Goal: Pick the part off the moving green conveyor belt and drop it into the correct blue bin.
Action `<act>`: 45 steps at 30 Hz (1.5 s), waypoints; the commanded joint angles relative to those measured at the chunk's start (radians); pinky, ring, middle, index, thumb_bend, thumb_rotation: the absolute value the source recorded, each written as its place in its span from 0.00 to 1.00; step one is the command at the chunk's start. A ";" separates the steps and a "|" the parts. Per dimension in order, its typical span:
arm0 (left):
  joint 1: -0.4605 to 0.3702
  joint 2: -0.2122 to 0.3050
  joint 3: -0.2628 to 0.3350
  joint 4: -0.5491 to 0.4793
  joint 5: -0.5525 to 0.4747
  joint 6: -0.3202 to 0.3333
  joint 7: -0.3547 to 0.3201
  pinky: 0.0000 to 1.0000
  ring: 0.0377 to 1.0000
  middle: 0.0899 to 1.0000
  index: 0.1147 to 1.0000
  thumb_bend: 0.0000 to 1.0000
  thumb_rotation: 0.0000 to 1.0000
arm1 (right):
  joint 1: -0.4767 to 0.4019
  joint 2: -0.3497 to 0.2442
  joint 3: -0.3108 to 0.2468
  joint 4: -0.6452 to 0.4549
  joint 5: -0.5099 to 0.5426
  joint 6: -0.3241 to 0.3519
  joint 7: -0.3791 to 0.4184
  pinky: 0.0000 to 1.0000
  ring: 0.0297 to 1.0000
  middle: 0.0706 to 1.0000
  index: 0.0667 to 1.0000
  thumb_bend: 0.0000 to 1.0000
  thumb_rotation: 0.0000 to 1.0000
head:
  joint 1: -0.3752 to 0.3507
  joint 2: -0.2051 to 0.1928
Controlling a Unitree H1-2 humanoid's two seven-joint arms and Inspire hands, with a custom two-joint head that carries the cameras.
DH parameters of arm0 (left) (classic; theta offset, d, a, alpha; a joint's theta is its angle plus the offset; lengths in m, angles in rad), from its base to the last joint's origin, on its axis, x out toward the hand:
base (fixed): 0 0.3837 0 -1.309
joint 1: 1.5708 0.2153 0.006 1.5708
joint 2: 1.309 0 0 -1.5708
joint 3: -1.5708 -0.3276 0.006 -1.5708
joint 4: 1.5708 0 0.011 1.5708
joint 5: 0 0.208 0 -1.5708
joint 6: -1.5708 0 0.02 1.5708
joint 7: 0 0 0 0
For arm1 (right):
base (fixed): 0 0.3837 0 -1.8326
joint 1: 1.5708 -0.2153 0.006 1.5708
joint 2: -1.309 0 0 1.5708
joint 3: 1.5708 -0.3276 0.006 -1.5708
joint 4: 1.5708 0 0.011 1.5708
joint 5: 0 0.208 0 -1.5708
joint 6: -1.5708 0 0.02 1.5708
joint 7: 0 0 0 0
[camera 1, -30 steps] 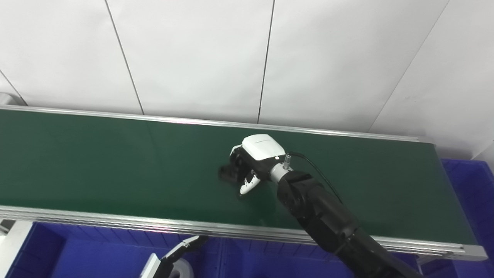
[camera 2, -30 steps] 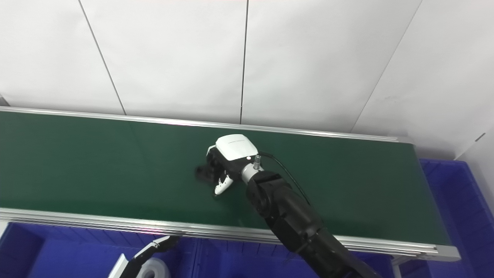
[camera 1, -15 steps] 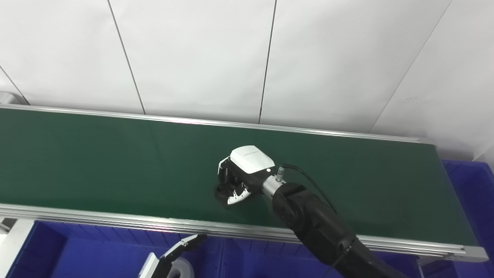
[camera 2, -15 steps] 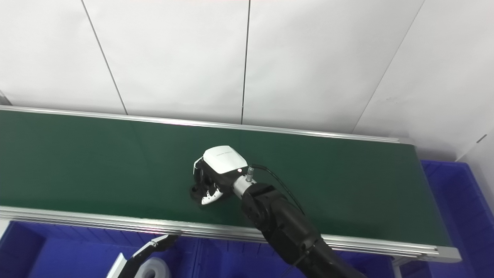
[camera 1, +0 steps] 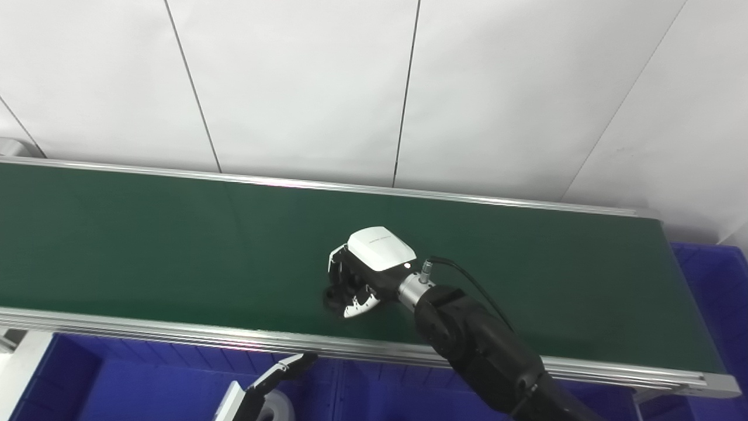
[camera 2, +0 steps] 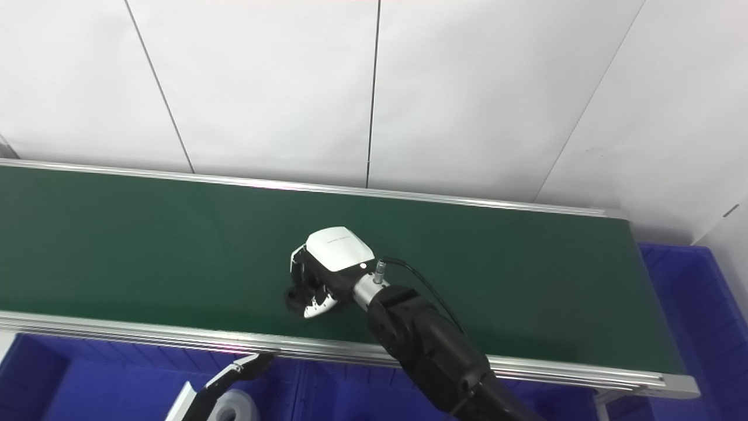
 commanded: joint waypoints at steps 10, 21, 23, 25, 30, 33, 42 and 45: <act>-0.013 0.015 -0.011 -0.022 0.031 -0.027 0.039 0.72 0.76 0.78 0.78 0.72 0.77 | 0.023 0.002 -0.135 -0.359 0.004 0.124 0.164 0.41 0.39 0.47 0.49 0.51 0.00 | -0.002 0.014; 0.001 0.030 -0.004 -0.050 0.037 -0.027 0.029 0.72 0.76 0.78 0.78 0.73 0.78 | 0.174 -0.017 -0.219 -0.594 -0.014 0.125 0.182 0.34 0.36 0.42 0.52 0.51 0.00 | -0.007 0.036; 0.005 0.031 -0.002 -0.057 0.036 -0.027 0.028 0.72 0.76 0.78 0.78 0.73 0.79 | 0.211 -0.022 -0.226 -0.628 -0.012 0.124 0.190 0.33 0.36 0.42 0.52 0.51 0.00 | -0.009 0.041; 0.007 0.030 0.000 -0.061 0.044 -0.027 0.042 0.72 0.75 0.78 0.77 0.73 0.78 | 0.261 -0.028 -0.233 -0.661 -0.002 0.116 0.190 0.34 0.36 0.42 0.52 0.51 0.00 | -0.014 0.052; 0.023 0.033 0.026 -0.067 0.059 -0.027 0.049 0.74 0.76 0.77 0.77 0.76 0.82 | 0.417 -0.037 -0.238 -0.728 0.003 0.093 0.160 0.32 0.35 0.43 0.53 0.51 0.00 | -0.029 0.077; 0.034 0.040 0.044 -0.090 0.052 -0.027 0.032 0.75 0.76 0.77 0.78 0.76 0.83 | 0.490 -0.037 -0.234 -0.754 -0.013 0.091 0.148 0.31 0.34 0.42 0.53 0.51 0.00 | -0.034 0.089; 0.076 0.025 0.162 -0.145 -0.066 -0.027 -0.132 0.75 0.77 0.78 0.78 0.72 0.74 | 0.731 -0.014 -0.241 -0.745 -0.009 0.084 0.072 0.33 0.36 0.45 0.52 0.51 0.00 | -0.042 0.126; 0.097 0.014 0.215 -0.153 -0.079 -0.027 -0.187 0.75 0.77 0.78 0.77 0.74 0.75 | 0.783 -0.021 -0.237 -0.722 -0.012 0.060 0.030 0.34 0.36 0.46 0.52 0.51 0.00 | -0.051 0.141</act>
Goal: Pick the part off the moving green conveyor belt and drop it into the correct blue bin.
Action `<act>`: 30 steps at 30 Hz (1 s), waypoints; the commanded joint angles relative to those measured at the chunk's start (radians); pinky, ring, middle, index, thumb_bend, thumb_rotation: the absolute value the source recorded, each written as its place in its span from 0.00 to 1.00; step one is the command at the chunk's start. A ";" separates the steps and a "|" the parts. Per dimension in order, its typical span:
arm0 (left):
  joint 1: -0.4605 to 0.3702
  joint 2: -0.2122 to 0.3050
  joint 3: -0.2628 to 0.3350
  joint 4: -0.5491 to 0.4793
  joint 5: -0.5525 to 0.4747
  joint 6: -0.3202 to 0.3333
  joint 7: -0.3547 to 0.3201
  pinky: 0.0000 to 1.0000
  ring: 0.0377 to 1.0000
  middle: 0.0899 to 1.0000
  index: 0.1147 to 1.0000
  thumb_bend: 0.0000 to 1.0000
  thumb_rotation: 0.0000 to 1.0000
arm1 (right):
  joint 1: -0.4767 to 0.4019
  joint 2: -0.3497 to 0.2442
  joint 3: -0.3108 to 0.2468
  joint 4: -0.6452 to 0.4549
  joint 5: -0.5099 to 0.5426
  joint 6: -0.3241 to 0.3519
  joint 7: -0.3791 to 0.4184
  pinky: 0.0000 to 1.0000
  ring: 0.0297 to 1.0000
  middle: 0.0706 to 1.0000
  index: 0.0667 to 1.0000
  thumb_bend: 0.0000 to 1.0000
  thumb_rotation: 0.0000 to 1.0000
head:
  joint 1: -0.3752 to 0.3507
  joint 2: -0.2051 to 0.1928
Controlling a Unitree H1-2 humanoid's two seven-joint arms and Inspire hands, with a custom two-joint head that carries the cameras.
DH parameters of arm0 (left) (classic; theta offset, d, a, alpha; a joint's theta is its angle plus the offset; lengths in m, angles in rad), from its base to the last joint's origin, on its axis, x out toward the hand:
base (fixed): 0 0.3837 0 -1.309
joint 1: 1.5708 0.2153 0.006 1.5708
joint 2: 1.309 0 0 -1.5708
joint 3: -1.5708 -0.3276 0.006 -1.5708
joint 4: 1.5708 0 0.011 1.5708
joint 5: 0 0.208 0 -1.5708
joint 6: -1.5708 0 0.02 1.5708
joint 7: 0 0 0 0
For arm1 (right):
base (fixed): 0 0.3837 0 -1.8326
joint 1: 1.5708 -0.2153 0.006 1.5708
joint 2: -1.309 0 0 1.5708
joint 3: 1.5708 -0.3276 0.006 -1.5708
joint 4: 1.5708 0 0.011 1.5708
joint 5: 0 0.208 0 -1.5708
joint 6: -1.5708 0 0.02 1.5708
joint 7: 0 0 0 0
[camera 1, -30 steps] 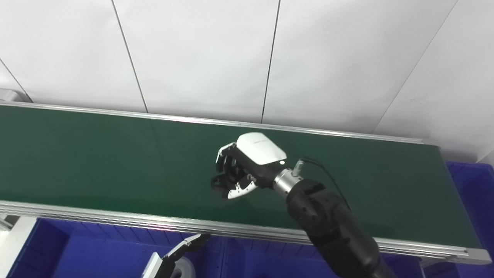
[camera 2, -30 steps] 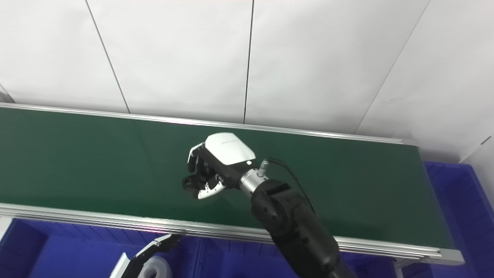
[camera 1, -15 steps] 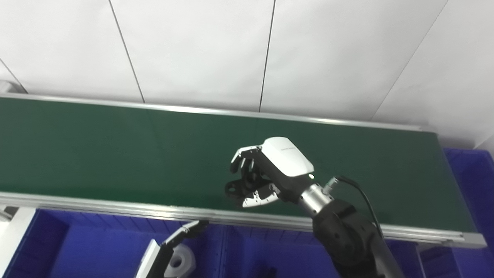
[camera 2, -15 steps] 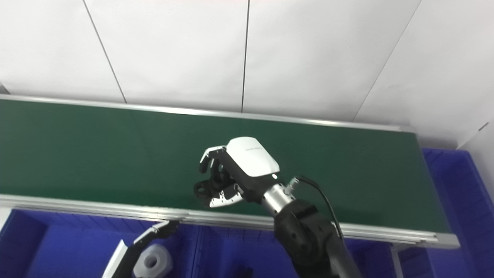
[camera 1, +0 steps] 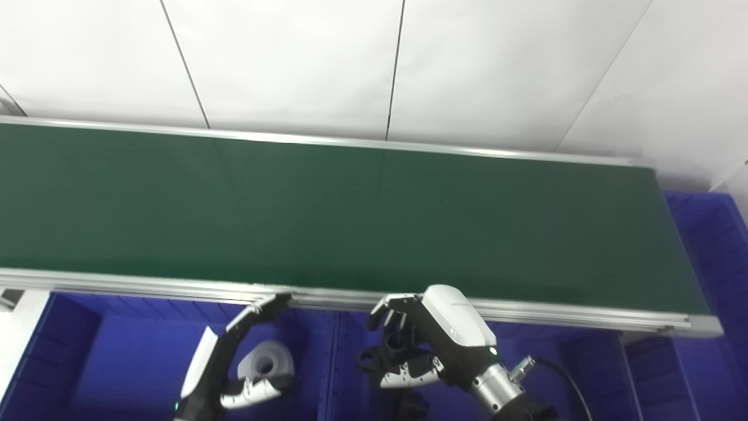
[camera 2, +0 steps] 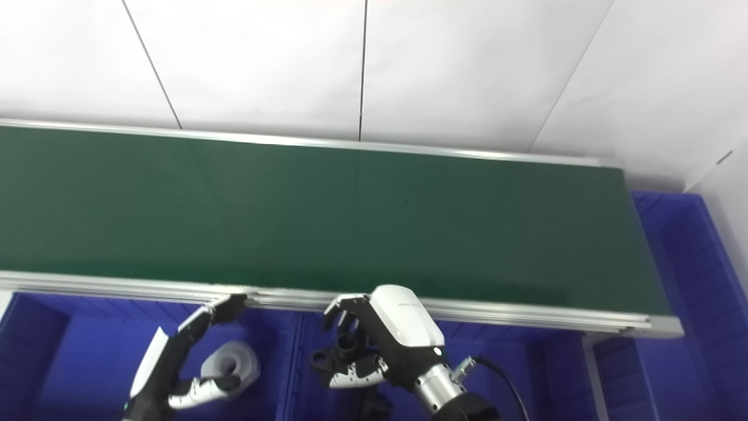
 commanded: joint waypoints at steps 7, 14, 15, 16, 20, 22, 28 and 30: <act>0.047 -0.040 0.135 -0.043 -0.026 -0.027 -0.156 0.74 0.77 0.78 0.78 0.74 0.74 | 0.036 0.001 -0.003 0.118 0.005 -0.075 -0.128 0.31 0.34 0.42 0.53 0.51 0.00 | -0.008 0.029; 0.083 -0.086 0.247 -0.061 -0.054 -0.027 -0.294 0.71 0.77 0.78 0.76 0.75 0.74 | 0.002 0.012 0.018 0.165 -0.043 0.078 0.004 0.55 0.62 0.66 0.61 0.52 0.30 | -0.017 0.055; 0.088 -0.094 0.260 -0.064 -0.055 -0.027 -0.310 0.71 0.76 0.77 0.76 0.75 0.73 | -0.002 0.010 0.024 0.152 -0.060 0.110 0.044 0.61 0.69 0.72 0.68 0.53 0.46 | -0.018 0.062; 0.091 -0.100 0.271 -0.065 -0.053 -0.027 -0.323 0.70 0.76 0.77 0.76 0.75 0.73 | -0.006 0.008 0.032 0.139 -0.087 0.140 0.084 0.66 0.74 0.76 0.74 0.55 0.59 | -0.018 0.062; 0.103 -0.110 0.305 -0.075 -0.033 -0.027 -0.361 0.73 0.76 0.77 0.77 0.74 0.75 | -0.018 -0.002 0.063 0.093 -0.182 0.213 0.199 0.82 0.86 0.86 0.86 0.65 0.97 | -0.033 0.075; 0.107 -0.113 0.314 -0.078 -0.023 -0.027 -0.370 0.74 0.76 0.77 0.77 0.74 0.76 | -0.016 -0.011 0.076 0.071 -0.217 0.216 0.228 0.88 0.93 0.95 0.91 0.66 0.99 | -0.041 0.078; 0.109 -0.105 0.317 -0.084 0.000 -0.027 -0.371 0.73 0.76 0.77 0.77 0.71 0.75 | 0.041 0.005 0.059 0.011 -0.201 0.183 0.171 1.00 1.00 1.00 1.00 0.69 0.99 | -0.044 0.084; 0.112 -0.106 0.320 -0.090 -0.003 -0.027 -0.375 0.72 0.75 0.77 0.77 0.70 0.75 | 0.071 0.019 0.045 -0.011 -0.156 0.161 0.126 0.98 1.00 1.00 1.00 0.70 0.95 | -0.045 0.087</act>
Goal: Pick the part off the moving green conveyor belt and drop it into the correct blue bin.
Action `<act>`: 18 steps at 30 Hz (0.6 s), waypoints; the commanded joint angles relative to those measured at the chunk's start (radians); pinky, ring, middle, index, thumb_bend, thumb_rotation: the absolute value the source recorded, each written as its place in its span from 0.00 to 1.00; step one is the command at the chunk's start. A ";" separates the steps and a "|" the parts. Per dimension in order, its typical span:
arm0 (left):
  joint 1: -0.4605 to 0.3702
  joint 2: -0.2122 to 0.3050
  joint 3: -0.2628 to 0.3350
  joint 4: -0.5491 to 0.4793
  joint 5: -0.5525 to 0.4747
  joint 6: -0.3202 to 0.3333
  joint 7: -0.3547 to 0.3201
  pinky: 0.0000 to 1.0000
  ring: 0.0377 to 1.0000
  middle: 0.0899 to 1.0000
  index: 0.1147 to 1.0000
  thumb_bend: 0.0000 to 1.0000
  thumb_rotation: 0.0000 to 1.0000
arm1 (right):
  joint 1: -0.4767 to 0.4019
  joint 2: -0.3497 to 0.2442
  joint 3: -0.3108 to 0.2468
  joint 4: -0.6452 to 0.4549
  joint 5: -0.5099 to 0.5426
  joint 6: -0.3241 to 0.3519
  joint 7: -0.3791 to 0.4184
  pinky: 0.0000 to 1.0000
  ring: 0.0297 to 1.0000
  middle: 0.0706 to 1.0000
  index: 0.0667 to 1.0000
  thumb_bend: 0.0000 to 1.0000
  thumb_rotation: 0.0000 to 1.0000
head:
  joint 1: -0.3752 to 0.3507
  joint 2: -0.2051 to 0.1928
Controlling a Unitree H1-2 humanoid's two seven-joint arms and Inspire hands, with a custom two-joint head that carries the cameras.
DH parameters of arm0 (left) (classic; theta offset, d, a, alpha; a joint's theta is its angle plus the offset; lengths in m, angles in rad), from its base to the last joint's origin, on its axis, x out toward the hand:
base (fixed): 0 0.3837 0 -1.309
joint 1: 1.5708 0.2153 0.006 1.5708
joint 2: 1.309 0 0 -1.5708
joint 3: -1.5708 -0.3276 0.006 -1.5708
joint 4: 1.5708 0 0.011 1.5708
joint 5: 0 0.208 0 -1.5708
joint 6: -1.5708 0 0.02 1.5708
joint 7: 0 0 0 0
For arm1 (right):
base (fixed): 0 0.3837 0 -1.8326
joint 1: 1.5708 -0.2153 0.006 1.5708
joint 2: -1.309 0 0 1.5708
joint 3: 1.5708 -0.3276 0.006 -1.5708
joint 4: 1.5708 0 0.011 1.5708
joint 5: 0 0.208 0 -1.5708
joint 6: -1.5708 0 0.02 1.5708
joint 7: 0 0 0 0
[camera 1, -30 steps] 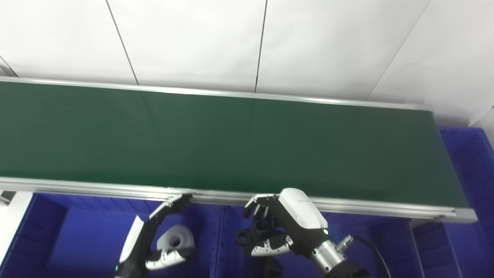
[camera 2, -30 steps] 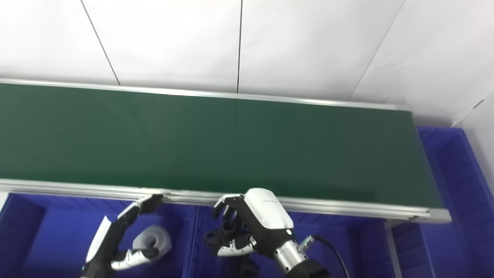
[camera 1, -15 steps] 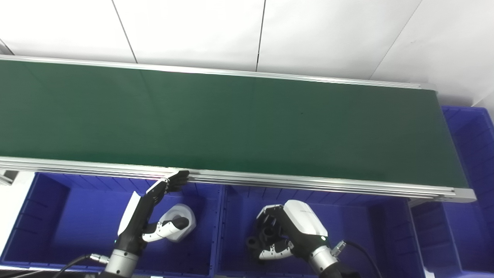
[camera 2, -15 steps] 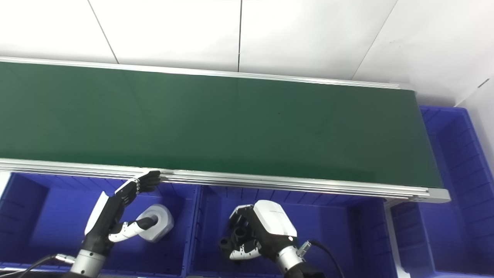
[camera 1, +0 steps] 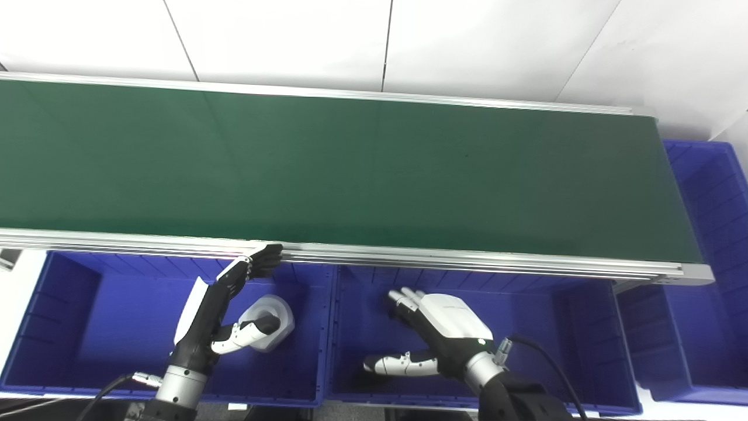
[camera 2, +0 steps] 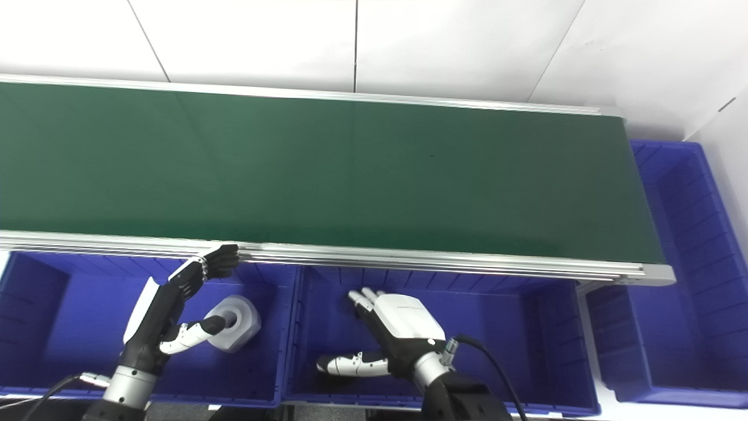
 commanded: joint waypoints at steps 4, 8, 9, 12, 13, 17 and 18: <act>0.004 0.012 0.021 -0.044 -0.011 -0.027 -0.021 0.71 0.75 0.76 0.76 0.69 0.72 | 0.080 0.038 -0.028 -0.090 0.191 -0.104 -0.123 0.94 1.00 1.00 1.00 0.70 0.88 | 0.003 0.001; 0.009 0.008 0.037 -0.042 -0.018 -0.027 -0.043 0.72 0.75 0.76 0.76 0.69 0.72 | 0.137 0.055 -0.034 -0.093 0.394 -0.240 -0.214 0.82 1.00 1.00 1.00 0.75 0.77 | -0.001 -0.005; 0.009 0.007 0.041 -0.041 -0.019 -0.027 -0.048 0.72 0.75 0.76 0.76 0.69 0.72 | 0.149 0.063 -0.031 -0.082 0.430 -0.281 -0.242 0.81 0.99 1.00 1.00 0.75 0.74 | -0.002 -0.009; 0.008 0.005 0.047 -0.032 -0.018 -0.027 -0.062 0.72 0.75 0.76 0.76 0.70 0.74 | 0.154 0.077 -0.020 -0.011 0.491 -0.399 -0.315 0.84 0.98 1.00 1.00 0.79 0.65 | 0.003 -0.021; 0.008 0.004 0.050 -0.030 -0.023 -0.027 -0.071 0.72 0.75 0.77 0.77 0.70 0.74 | 0.150 0.078 -0.019 0.011 0.502 -0.422 -0.329 0.84 0.97 1.00 1.00 0.81 0.62 | 0.009 -0.029; 0.015 -0.012 0.068 -0.022 -0.036 -0.027 -0.100 0.73 0.76 0.77 0.77 0.72 0.72 | 0.136 0.075 -0.025 0.062 0.511 -0.437 -0.349 0.79 0.96 1.00 1.00 0.88 0.60 | 0.023 -0.042; 0.016 -0.014 0.069 -0.021 -0.028 -0.027 -0.096 0.73 0.76 0.76 0.76 0.72 0.73 | 0.134 0.073 -0.025 0.068 0.512 -0.435 -0.350 0.78 0.96 1.00 1.00 0.89 0.60 | 0.023 -0.042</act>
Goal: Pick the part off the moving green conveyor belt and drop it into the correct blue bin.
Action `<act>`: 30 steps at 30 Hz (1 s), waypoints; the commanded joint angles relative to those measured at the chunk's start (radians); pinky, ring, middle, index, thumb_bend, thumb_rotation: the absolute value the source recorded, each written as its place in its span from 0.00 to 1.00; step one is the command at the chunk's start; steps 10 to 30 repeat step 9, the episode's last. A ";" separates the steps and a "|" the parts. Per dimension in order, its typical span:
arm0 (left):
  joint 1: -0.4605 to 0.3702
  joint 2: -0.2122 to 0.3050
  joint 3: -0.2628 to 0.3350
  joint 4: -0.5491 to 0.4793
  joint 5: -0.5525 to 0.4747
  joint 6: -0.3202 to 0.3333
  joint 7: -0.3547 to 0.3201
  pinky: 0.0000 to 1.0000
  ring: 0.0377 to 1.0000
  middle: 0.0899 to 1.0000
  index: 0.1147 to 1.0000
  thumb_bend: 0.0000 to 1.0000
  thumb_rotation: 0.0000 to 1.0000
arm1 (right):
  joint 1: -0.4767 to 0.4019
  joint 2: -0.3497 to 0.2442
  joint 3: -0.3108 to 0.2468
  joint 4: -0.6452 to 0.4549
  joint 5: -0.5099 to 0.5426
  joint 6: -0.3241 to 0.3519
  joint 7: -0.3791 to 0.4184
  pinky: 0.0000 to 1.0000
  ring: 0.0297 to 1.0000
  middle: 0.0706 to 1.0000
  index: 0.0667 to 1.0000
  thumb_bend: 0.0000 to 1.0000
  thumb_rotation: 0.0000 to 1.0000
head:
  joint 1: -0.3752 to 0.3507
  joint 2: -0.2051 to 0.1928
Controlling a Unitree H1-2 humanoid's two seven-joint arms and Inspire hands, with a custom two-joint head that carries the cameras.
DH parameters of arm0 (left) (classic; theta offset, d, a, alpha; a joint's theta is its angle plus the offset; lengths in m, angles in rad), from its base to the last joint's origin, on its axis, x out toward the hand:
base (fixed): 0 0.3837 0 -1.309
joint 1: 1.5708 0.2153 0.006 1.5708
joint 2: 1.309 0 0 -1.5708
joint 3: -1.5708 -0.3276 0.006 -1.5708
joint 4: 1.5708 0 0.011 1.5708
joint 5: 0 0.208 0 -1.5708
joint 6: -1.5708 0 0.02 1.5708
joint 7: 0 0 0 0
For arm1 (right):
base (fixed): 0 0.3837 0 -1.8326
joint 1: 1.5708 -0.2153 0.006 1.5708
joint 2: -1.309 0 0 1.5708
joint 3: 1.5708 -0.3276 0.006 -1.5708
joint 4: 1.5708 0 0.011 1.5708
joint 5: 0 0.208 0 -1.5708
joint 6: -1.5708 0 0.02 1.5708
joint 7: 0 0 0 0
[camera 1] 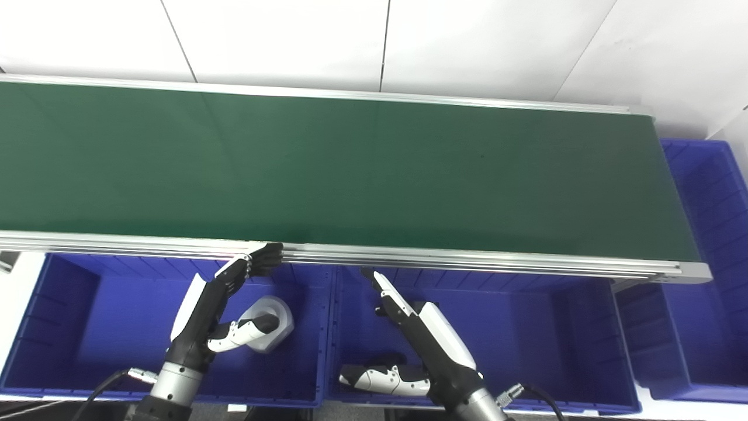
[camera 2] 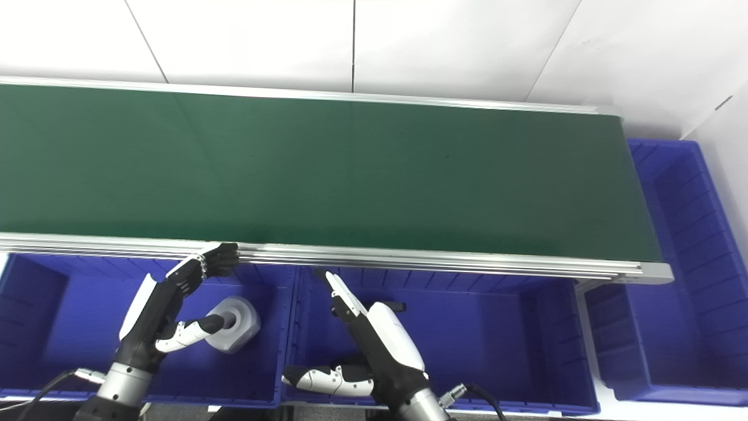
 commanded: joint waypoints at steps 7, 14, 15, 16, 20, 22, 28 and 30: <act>-0.007 0.005 -0.015 0.011 0.041 -0.027 0.038 0.73 0.76 0.76 0.76 0.73 0.74 | -0.024 0.019 -0.020 0.030 0.054 -0.025 -0.018 0.82 0.97 1.00 1.00 0.88 0.57 | 0.023 -0.020; -0.011 0.013 -0.021 0.017 0.042 -0.027 0.038 0.74 0.76 0.77 0.77 0.73 0.75 | -0.025 0.024 -0.024 0.036 0.038 -0.024 -0.031 0.81 0.97 1.00 1.00 0.87 0.58 | 0.021 -0.025; -0.011 0.013 -0.021 0.017 0.042 -0.027 0.038 0.74 0.76 0.77 0.77 0.73 0.75 | -0.025 0.024 -0.024 0.036 0.038 -0.024 -0.031 0.81 0.97 1.00 1.00 0.87 0.58 | 0.021 -0.025; -0.011 0.013 -0.021 0.017 0.042 -0.027 0.038 0.74 0.76 0.77 0.77 0.73 0.75 | -0.025 0.024 -0.024 0.036 0.038 -0.024 -0.031 0.81 0.97 1.00 1.00 0.87 0.58 | 0.021 -0.025; -0.011 0.013 -0.021 0.017 0.042 -0.027 0.038 0.74 0.76 0.77 0.77 0.73 0.75 | -0.025 0.024 -0.024 0.036 0.038 -0.024 -0.031 0.81 0.97 1.00 1.00 0.87 0.58 | 0.021 -0.025; -0.011 0.013 -0.021 0.017 0.042 -0.027 0.038 0.74 0.76 0.77 0.77 0.73 0.75 | -0.025 0.024 -0.024 0.036 0.038 -0.024 -0.031 0.81 0.97 1.00 1.00 0.87 0.58 | 0.021 -0.025; -0.011 0.013 -0.021 0.017 0.042 -0.027 0.038 0.74 0.76 0.77 0.77 0.73 0.75 | -0.025 0.024 -0.024 0.036 0.038 -0.024 -0.031 0.81 0.97 1.00 1.00 0.87 0.58 | 0.021 -0.025; -0.011 0.013 -0.021 0.017 0.042 -0.027 0.038 0.74 0.76 0.77 0.77 0.73 0.75 | -0.025 0.024 -0.024 0.036 0.038 -0.024 -0.031 0.81 0.97 1.00 1.00 0.87 0.58 | 0.021 -0.025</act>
